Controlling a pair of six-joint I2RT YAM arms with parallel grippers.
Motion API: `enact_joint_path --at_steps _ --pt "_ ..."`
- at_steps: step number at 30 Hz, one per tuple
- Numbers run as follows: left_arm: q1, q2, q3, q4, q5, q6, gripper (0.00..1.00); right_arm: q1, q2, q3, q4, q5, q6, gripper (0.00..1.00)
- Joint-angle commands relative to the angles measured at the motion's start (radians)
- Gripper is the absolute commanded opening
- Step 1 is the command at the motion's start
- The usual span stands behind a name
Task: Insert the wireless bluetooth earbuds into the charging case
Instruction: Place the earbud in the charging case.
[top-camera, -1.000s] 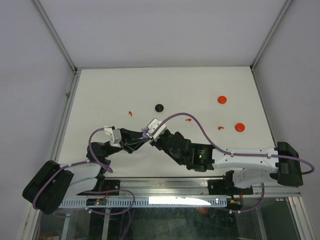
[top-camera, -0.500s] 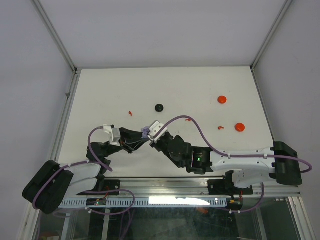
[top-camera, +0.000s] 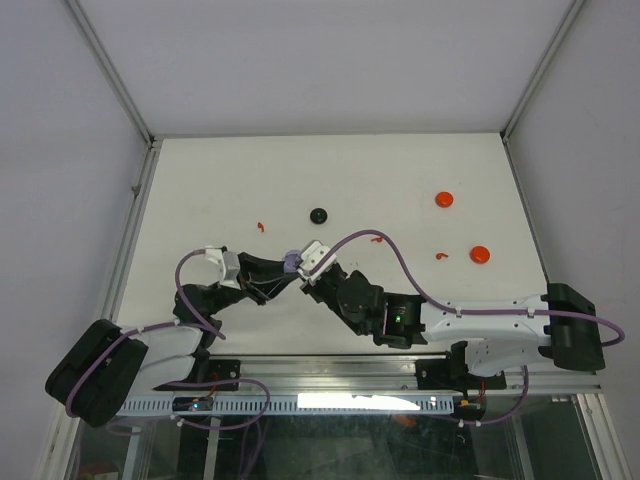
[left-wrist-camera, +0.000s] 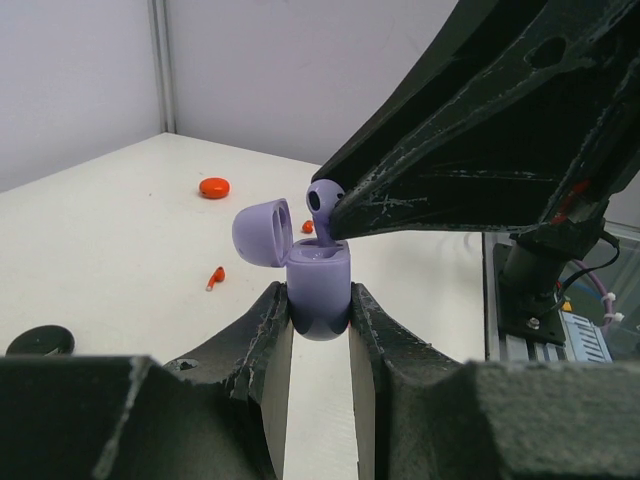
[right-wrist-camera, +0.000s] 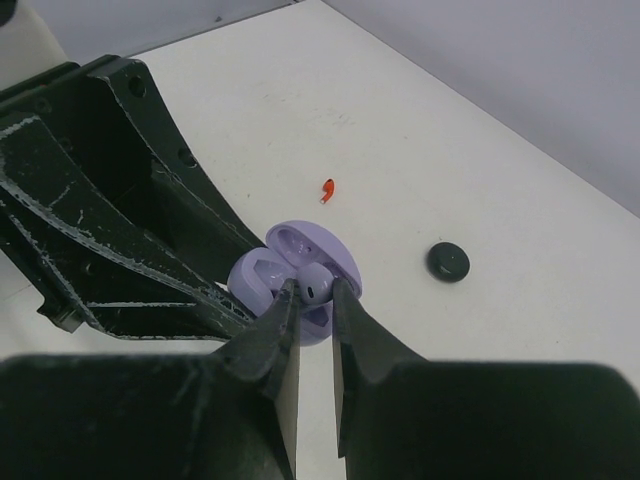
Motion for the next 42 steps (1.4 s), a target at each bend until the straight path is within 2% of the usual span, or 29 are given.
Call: enact_joint_path --at_steps 1,11,21,28,42 --pt "0.002 0.006 -0.034 0.19 -0.092 -0.018 0.05 0.014 -0.027 0.018 0.012 -0.055 0.072 0.14" --pt "0.003 0.014 -0.03 0.196 -0.036 -0.001 0.06 0.013 0.036 0.062 -0.039 0.005 0.146 0.19" --pt "0.002 0.01 -0.051 0.199 -0.051 0.029 0.06 -0.002 0.062 0.096 -0.093 0.038 0.263 0.34" --pt "0.003 0.017 -0.054 0.195 -0.059 0.035 0.06 -0.047 0.037 0.099 -0.152 0.037 0.337 0.36" --pt "0.003 0.069 -0.038 0.169 -0.085 0.029 0.05 -0.111 -0.046 0.171 -0.281 -0.123 0.387 0.51"
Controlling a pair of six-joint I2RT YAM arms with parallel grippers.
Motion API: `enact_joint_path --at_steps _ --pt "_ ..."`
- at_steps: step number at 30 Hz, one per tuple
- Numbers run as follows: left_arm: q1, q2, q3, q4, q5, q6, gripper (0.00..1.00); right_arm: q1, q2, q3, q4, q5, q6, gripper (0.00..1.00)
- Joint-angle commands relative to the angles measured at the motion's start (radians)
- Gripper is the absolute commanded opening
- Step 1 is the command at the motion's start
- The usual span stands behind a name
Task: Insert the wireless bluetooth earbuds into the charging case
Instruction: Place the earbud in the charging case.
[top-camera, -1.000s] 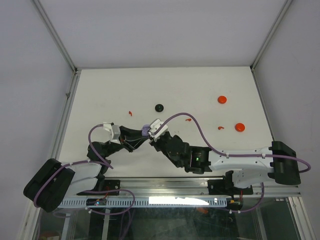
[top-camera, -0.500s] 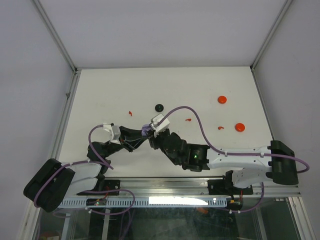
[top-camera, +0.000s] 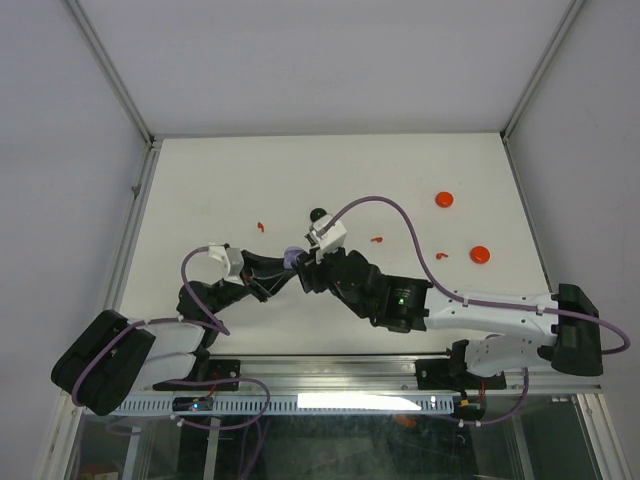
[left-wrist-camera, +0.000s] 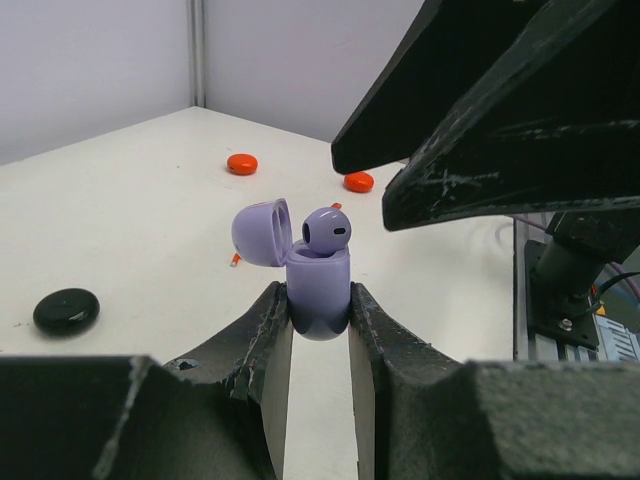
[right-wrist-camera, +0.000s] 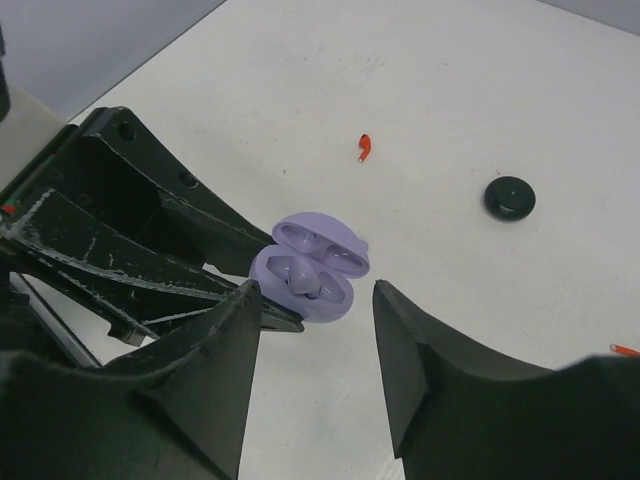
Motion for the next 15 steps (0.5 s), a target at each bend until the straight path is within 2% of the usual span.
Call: enact_joint_path --at_steps 1,15 --pt "0.002 0.004 -0.034 0.167 -0.022 0.006 0.05 -0.025 -0.057 0.066 -0.033 -0.06 0.035 0.52" --pt "0.002 0.007 -0.023 0.156 0.047 0.018 0.05 -0.097 -0.038 0.093 -0.098 -0.148 0.065 0.57"
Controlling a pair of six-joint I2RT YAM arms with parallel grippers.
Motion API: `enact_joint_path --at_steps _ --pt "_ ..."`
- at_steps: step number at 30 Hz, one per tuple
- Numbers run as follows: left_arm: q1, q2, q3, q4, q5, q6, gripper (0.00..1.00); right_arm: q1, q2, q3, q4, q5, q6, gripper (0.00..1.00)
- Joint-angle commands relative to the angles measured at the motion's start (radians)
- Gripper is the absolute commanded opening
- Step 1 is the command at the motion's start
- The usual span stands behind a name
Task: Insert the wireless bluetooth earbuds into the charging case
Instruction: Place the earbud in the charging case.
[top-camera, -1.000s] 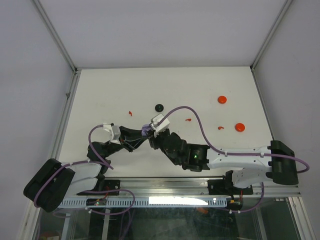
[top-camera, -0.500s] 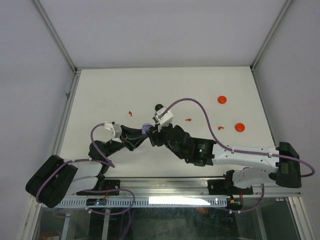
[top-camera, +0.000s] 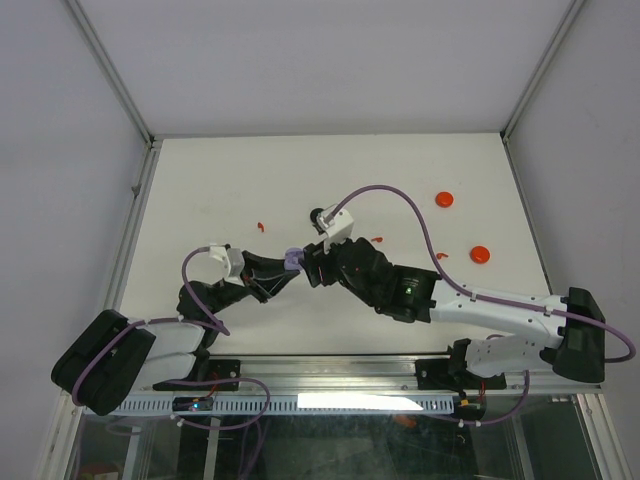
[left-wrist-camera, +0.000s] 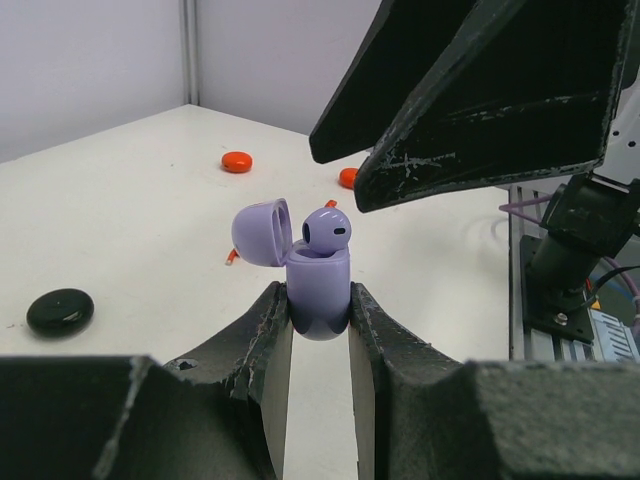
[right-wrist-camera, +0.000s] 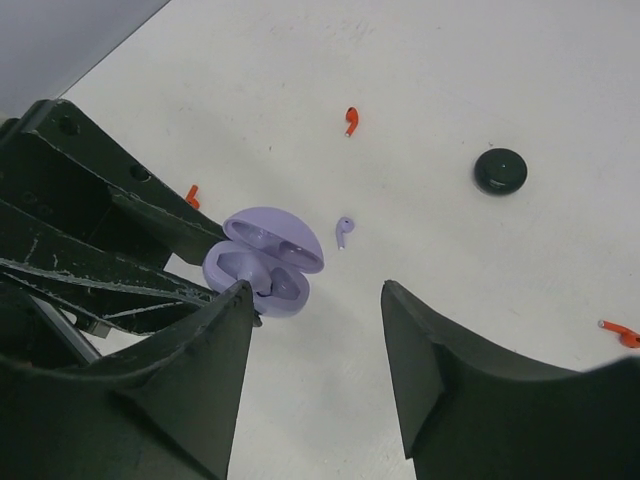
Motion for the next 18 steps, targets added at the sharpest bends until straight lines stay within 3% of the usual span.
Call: enact_joint_path --at_steps 1,18 --pt "0.002 0.004 -0.022 0.157 0.046 0.016 0.05 -0.007 0.002 0.075 0.017 -0.043 0.024 0.57" --pt "0.002 -0.001 -0.022 0.156 0.061 0.025 0.05 -0.013 0.087 0.134 -0.053 -0.02 0.029 0.6"
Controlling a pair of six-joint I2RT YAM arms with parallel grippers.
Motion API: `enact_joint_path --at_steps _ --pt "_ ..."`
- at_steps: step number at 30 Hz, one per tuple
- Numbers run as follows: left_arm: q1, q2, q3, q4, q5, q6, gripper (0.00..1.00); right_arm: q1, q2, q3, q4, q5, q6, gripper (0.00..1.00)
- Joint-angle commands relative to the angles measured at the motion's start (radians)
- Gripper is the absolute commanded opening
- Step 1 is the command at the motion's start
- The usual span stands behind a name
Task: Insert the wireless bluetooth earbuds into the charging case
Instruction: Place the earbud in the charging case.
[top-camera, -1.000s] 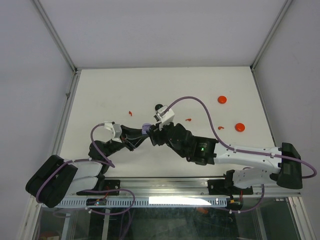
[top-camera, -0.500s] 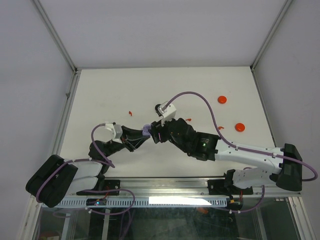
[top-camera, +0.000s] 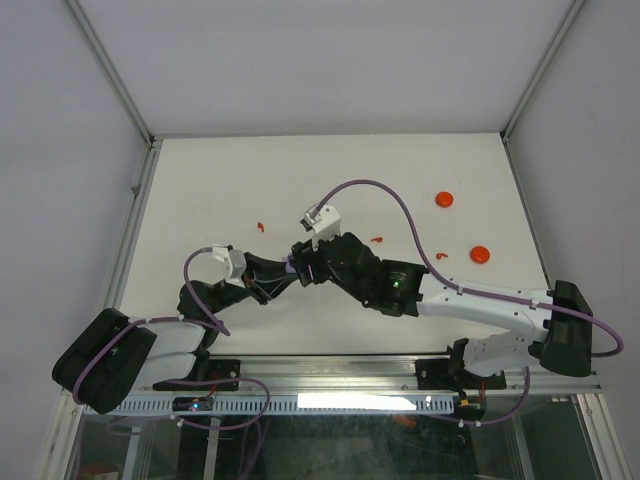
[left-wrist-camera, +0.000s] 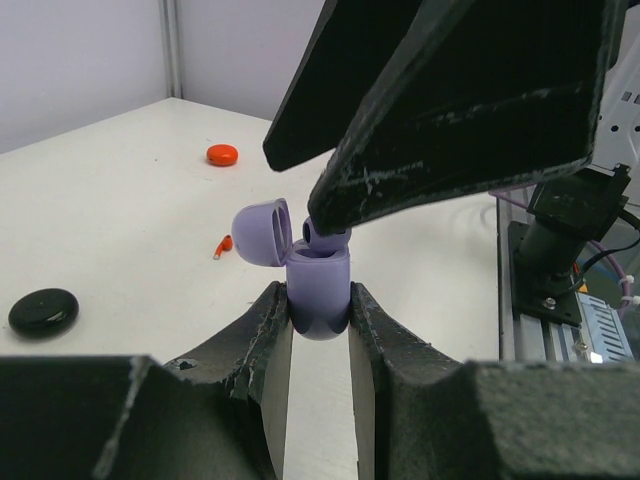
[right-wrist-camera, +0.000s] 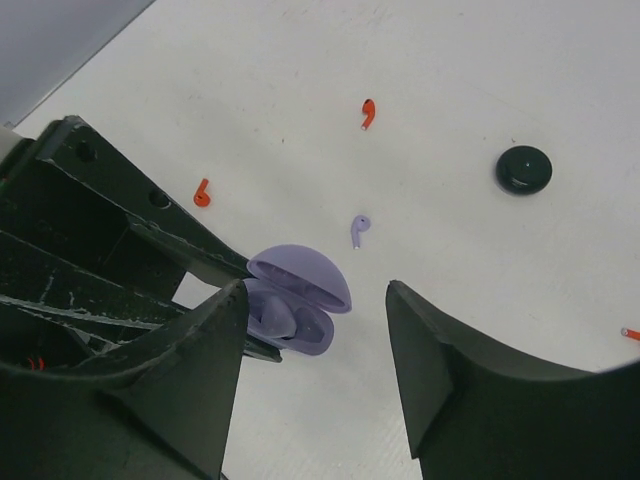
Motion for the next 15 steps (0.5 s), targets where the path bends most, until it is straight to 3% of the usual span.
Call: enact_joint_path --at_steps 1,15 --pt "0.002 -0.014 -0.025 0.157 0.009 0.021 0.05 -0.004 0.012 0.049 -0.022 0.028 0.012 0.61" --pt "0.002 -0.037 -0.037 0.148 -0.04 0.027 0.04 -0.006 -0.047 0.0 -0.057 0.076 -0.019 0.62"
